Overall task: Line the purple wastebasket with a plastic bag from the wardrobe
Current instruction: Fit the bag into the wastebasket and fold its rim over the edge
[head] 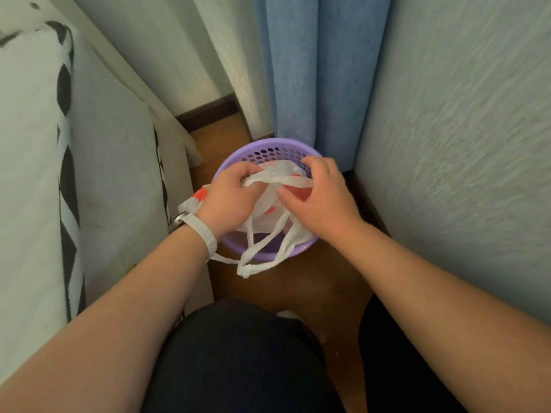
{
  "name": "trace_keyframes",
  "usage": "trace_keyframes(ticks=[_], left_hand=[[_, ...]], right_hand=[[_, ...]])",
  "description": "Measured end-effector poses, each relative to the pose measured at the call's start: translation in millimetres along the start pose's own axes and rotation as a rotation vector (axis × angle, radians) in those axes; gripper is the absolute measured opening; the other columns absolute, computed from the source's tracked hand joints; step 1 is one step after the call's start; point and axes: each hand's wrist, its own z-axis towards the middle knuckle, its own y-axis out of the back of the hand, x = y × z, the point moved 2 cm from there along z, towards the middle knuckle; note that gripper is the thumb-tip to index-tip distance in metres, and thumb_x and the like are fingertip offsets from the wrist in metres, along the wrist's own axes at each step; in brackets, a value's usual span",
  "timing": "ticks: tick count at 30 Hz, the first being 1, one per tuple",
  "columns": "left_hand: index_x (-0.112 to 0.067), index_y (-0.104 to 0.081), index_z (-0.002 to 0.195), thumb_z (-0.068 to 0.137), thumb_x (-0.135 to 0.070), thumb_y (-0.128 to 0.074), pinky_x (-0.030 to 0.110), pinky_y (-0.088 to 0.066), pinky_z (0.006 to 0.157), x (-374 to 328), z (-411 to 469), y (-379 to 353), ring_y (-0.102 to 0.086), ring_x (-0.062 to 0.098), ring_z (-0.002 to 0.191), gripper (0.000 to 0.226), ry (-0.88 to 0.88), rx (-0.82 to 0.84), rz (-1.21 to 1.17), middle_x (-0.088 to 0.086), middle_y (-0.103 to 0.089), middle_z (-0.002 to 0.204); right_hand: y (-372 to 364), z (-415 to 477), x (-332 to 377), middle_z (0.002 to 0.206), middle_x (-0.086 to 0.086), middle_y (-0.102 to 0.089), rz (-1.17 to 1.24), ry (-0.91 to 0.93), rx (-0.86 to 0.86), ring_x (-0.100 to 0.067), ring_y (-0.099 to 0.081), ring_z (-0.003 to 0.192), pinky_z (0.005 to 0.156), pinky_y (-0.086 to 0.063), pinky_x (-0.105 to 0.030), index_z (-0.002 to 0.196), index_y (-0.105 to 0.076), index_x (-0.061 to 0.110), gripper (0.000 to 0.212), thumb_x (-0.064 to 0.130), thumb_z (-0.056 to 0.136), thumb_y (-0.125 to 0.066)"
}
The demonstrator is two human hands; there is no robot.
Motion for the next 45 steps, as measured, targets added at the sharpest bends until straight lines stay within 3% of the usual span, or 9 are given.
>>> trace_keyframes(ticks=[3, 7, 12, 15, 23, 30, 34, 38, 45], left_hand=[[-0.03, -0.066, 0.1, 0.094, -0.016, -0.063, 0.024, -0.057, 0.059, -9.9, -4.2, -0.4, -0.069, 0.012, 0.082, 0.016, 0.021, 0.027, -0.166, -0.007, -0.07, 0.095], [-0.03, -0.064, 0.112, 0.09, -0.017, -0.069, 0.013, -0.053, 0.064, -16.9, -2.3, 5.3, -0.065, 0.006, 0.086, 0.026, -0.079, -0.036, -0.043, -0.016, -0.064, 0.1], [-0.028, -0.068, 0.107, 0.089, -0.032, -0.069, 0.018, -0.039, 0.067, -4.2, 2.9, 5.6, -0.058, 0.008, 0.082, 0.018, -0.126, 0.08, 0.547, -0.019, -0.057, 0.085], [-0.031, -0.06, 0.077, 0.095, -0.026, -0.06, 0.016, -0.038, 0.061, -1.3, 4.6, 7.4, -0.058, 0.008, 0.074, 0.019, -0.124, 0.102, 0.464, -0.016, -0.056, 0.076], [-0.022, -0.051, 0.1, 0.102, -0.025, -0.047, 0.023, -0.039, 0.062, -15.6, 47.6, 12.9, -0.053, 0.013, 0.077, 0.006, -0.104, -0.015, 0.247, -0.006, -0.054, 0.085], [-0.019, -0.057, 0.119, 0.09, -0.023, -0.068, 0.028, -0.045, 0.082, -14.7, 78.2, 10.1, -0.057, 0.014, 0.093, 0.031, -0.174, 0.139, 0.258, -0.002, -0.061, 0.105], [-0.025, -0.061, 0.1, 0.093, -0.029, -0.062, 0.031, -0.043, 0.079, -5.0, 92.9, 17.6, -0.058, 0.019, 0.093, 0.009, -0.319, 0.114, 0.492, -0.001, -0.06, 0.098], [-0.018, -0.063, 0.104, 0.094, -0.033, -0.061, 0.03, -0.035, 0.074, 12.5, 100.1, 20.7, -0.051, 0.018, 0.086, 0.018, -0.333, 0.05, 0.615, -0.002, -0.046, 0.094], [-0.011, -0.058, 0.098, 0.098, -0.026, -0.053, 0.031, -0.033, 0.071, 36.5, 120.5, 33.2, -0.046, 0.02, 0.08, 0.016, -0.177, -0.181, 0.615, 0.003, -0.043, 0.097]], right_hand=[[-5.7, -4.3, 0.6, 0.128, 0.001, -0.05, -0.053, -0.003, 0.07, -0.017, -0.051, 0.113, 0.088, -0.05, -0.038, 0.128, -0.049, 0.023, 0.053, 0.055, 0.088, -0.061], [1.9, -1.0, -3.0, 0.074, 0.01, -0.05, -0.046, 0.054, 0.005, -0.014, -0.051, 0.067, 0.059, -0.039, -0.032, 0.074, -0.049, 0.027, 0.022, 0.034, 0.094, -0.056], [16.4, 6.0, -13.6, 0.08, 0.0, -0.059, -0.001, -0.007, -0.108, -0.023, -0.056, 0.073, 0.066, -0.05, -0.042, 0.08, -0.059, 0.015, 0.012, 0.023, 0.089, -0.057], [21.1, 13.1, -20.7, 0.08, -0.001, -0.059, 0.006, -0.038, -0.167, -0.024, -0.055, 0.072, 0.066, -0.049, -0.041, 0.08, -0.059, 0.013, 0.012, 0.022, 0.088, -0.06], [20.5, 4.7, 6.5, 0.094, -0.007, -0.061, -0.081, 0.363, -0.324, -0.013, -0.051, 0.084, 0.075, -0.042, -0.024, 0.096, -0.065, 0.01, 0.021, 0.026, 0.089, -0.053], [-15.7, 15.4, 11.3, 0.118, 0.002, -0.059, -0.167, 0.21, 0.305, -0.013, -0.052, 0.1, 0.085, -0.047, -0.033, 0.125, -0.057, 0.019, 0.037, 0.04, 0.095, -0.055], [-30.5, 22.5, -0.8, 0.105, 0.001, -0.065, -0.373, 0.148, 0.539, -0.018, -0.061, 0.09, 0.079, -0.055, -0.037, 0.123, -0.059, 0.021, 0.039, 0.044, 0.092, -0.057], [-24.7, 15.8, -10.7, 0.091, 0.003, -0.063, -0.453, 0.149, 0.61, -0.018, -0.058, 0.079, 0.062, -0.048, -0.032, 0.119, -0.063, 0.024, 0.029, 0.024, 0.091, -0.055], [3.6, -13.7, 0.2, 0.088, 0.009, -0.051, -0.39, 0.418, 0.576, -0.019, -0.052, 0.086, 0.076, -0.045, -0.035, 0.092, -0.066, 0.021, 0.022, 0.033, 0.077, -0.056]])
